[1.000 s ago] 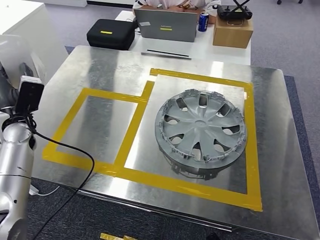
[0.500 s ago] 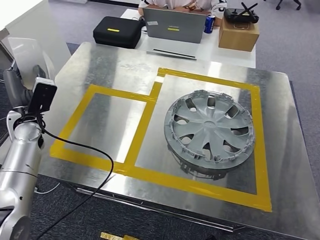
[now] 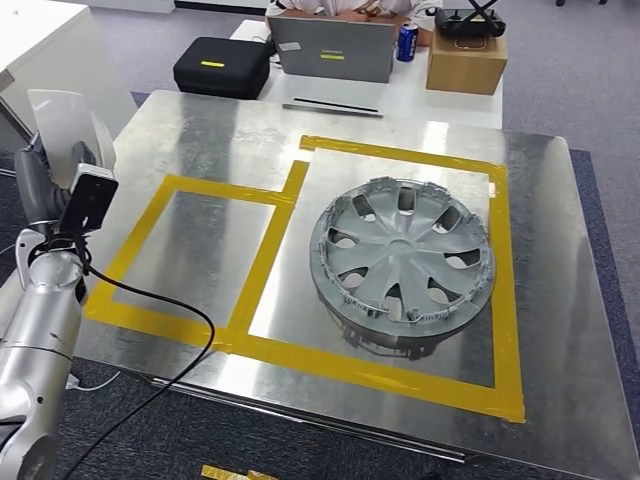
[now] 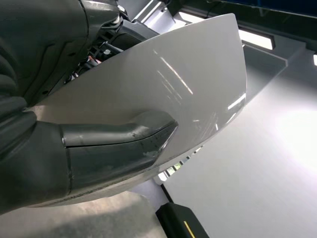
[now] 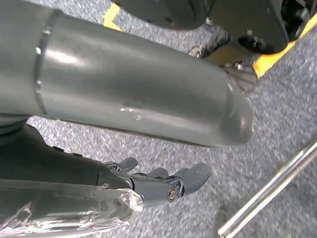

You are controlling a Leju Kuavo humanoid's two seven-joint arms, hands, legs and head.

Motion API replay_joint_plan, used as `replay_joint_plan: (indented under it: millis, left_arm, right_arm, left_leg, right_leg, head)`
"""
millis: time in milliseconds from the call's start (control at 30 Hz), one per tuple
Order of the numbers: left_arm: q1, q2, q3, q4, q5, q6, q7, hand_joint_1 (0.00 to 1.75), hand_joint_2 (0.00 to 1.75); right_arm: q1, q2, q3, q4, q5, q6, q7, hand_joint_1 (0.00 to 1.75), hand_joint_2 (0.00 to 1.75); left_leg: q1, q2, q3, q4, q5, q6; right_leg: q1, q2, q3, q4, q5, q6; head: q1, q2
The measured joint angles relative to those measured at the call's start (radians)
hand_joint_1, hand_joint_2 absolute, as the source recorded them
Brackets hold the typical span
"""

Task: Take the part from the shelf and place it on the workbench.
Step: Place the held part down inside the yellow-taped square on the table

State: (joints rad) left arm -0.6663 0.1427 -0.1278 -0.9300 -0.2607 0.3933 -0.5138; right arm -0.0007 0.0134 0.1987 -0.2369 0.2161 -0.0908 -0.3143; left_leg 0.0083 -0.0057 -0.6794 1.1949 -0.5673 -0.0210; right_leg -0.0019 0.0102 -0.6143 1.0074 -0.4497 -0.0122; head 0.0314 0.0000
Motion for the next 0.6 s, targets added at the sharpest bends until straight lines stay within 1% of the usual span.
replay_joint_plan:
  millis: [33,67,100,133,167,200,233,267,300,367,400,433,467,500,533,567,600]
  left_arm:
    - [0.003,0.0,0.0,0.003,0.0,0.0,0.0,1.75,1.75]
    - [0.007,0.001,0.0,0.006,0.0,0.0,0.0,1.75,1.75]
    - [0.008,0.001,0.0,0.008,0.001,-0.001,0.0,1.75,1.75]
    - [0.009,0.001,0.0,0.01,0.002,-0.002,0.001,1.75,1.75]
    - [0.008,0.002,0.001,0.011,0.005,-0.005,0.002,1.75,1.75]
    - [0.007,0.002,0.001,0.012,0.008,-0.009,0.002,1.75,1.75]
    - [0.005,0.002,0.002,0.013,0.012,-0.014,0.005,1.75,1.75]
    - [0.004,0.002,0.003,0.014,0.015,-0.019,0.007,1.75,1.75]
    - [0.003,0.002,0.004,0.015,0.019,-0.025,0.009,1.75,1.75]
    - [0.002,0.002,0.004,0.016,0.024,-0.032,0.013,1.75,1.75]
    - [0.001,0.002,0.004,0.016,0.026,-0.034,0.013,1.75,1.75]
    - [-0.001,0.001,0.005,0.016,0.027,-0.035,0.013,1.75,1.75]
    - [-0.002,0.001,0.005,0.016,0.028,-0.037,0.013,1.75,1.75]
    - [-0.002,0.0,0.005,0.016,0.03,-0.04,0.013,1.75,1.75]
    - [-0.001,0.0,0.005,0.016,0.033,-0.043,0.015,1.75,1.75]
    - [0.0,-0.001,0.005,0.016,0.036,-0.046,0.017,1.75,1.75]
    - [0.0,-0.001,0.005,0.016,0.04,-0.049,0.021,1.75,1.75]
  right_arm:
    - [0.0,0.0,0.0,0.0,0.0,0.0,0.0,0.0,0.0]
    - [0.0,0.0,0.0,0.0,0.0,0.0,0.0,0.0,0.0]
    - [0.001,0.0,0.0,0.0,0.0,0.0,0.0,0.0,0.0]
    - [0.001,0.0,0.0,0.0,-0.001,0.0,0.0,0.0,0.0]
    - [0.001,0.0,0.0,0.0,-0.002,0.0,0.0,0.0,0.0]
    - [0.001,0.0,0.0,0.0,-0.002,-0.001,0.0,0.0,0.0]
    - [0.001,0.0,0.0,0.0,-0.003,-0.002,0.0,0.0,0.0]
    - [0.001,0.0,0.0,0.0,-0.004,-0.003,-0.001,0.0,0.0]
    - [0.001,0.0,0.0,0.0,-0.005,-0.003,-0.001,0.0,0.0]
    - [0.002,-0.001,0.0,0.0,-0.006,-0.004,-0.002,0.0,0.0]
    - [0.001,-0.001,0.0,0.0,-0.006,-0.004,-0.003,0.0,0.0]
    - [0.001,-0.002,0.001,0.0,-0.007,-0.004,-0.003,0.0,0.0]
    - [0.001,-0.002,0.001,0.0,-0.007,-0.004,-0.004,0.0,0.0]
    - [0.001,-0.002,0.001,0.0,-0.008,-0.004,-0.004,0.0,0.0]
    - [0.002,-0.002,0.001,0.0,-0.009,-0.005,-0.004,0.0,0.0]
    - [0.002,-0.002,0.002,0.0,-0.01,-0.005,-0.004,0.0,0.0]
    - [0.003,-0.002,0.002,0.0,-0.011,-0.006,-0.004,0.0,0.0]
  left_leg:
    - [0.0,0.0,-0.025,0.052,-0.018,-0.002]
    - [0.0,0.0,-0.039,0.078,-0.018,-0.003]
    - [0.0,0.0,-0.035,0.068,0.001,-0.002]
    - [0.0,0.0,-0.016,0.027,0.032,0.0]
    - [0.0,0.0,0.013,-0.034,0.068,0.003]
    - [-0.001,0.0,0.043,-0.095,0.094,0.007]
    - [-0.002,0.001,0.065,-0.14,0.107,0.011]
    - [-0.004,0.001,0.077,-0.168,0.11,0.014]
    - [-0.006,0.001,0.079,-0.176,0.107,0.018]
    - [-0.004,0.001,0.08,-0.182,0.109,0.028]
    - [-0.002,0.001,0.082,-0.185,0.111,0.033]
    - [0.001,0.001,0.085,-0.188,0.113,0.039]
    - [0.002,0.002,0.086,-0.189,0.113,0.042]
    - [0.002,0.002,0.086,-0.189,0.112,0.044]
    - [0.001,0.002,0.086,-0.189,0.112,0.044]
    - [0.001,0.002,0.086,-0.188,0.112,0.045]
    - [0.001,0.002,0.086,-0.188,0.111,0.044]
  right_leg:
    - [0.001,0.0,0.001,0.0,-0.001,-0.001]
    - [0.001,0.0,0.001,0.001,-0.001,-0.001]
    - [0.001,0.0,0.001,0.002,-0.002,-0.002]
    - [0.002,0.0,0.002,0.003,-0.003,-0.001]
    - [0.002,0.0,0.003,0.004,-0.004,0.0]
    - [0.004,0.001,0.003,0.006,-0.005,0.003]
    - [0.005,0.001,0.001,0.008,-0.006,0.006]
    - [0.007,0.001,-0.001,0.009,-0.006,0.01]
    - [0.007,0.001,-0.003,0.009,-0.006,0.014]
    - [0.006,0.0,-0.005,0.01,-0.008,0.024]
    - [0.006,-0.001,-0.013,0.025,-0.019,0.029]
    - [0.004,-0.001,-0.03,0.059,-0.04,0.034]
    - [0.002,-0.002,-0.057,0.114,-0.069,0.039]
    - [0.0,-0.003,-0.09,0.182,-0.1,0.043]
    - [-0.002,-0.003,-0.12,0.244,-0.123,0.046]
    - [-0.003,-0.003,-0.139,0.282,-0.131,0.048]
    - [-0.003,-0.003,-0.141,0.284,-0.121,0.048]
  head:
    - [0.0,0.0]
    - [0.0,0.0]
    - [0.0,0.0]
    - [0.0,0.0]
    - [0.0,0.0]
    - [0.0,0.0]
    - [0.0,0.0]
    - [0.001,0.0]
    - [0.001,0.0]
    - [0.001,0.0]
    - [0.003,0.0]
    - [0.006,0.0]
    - [0.007,0.0]
    - [0.009,0.0]
    - [0.01,0.0]
    - [0.009,0.0]
    - [0.01,0.0]
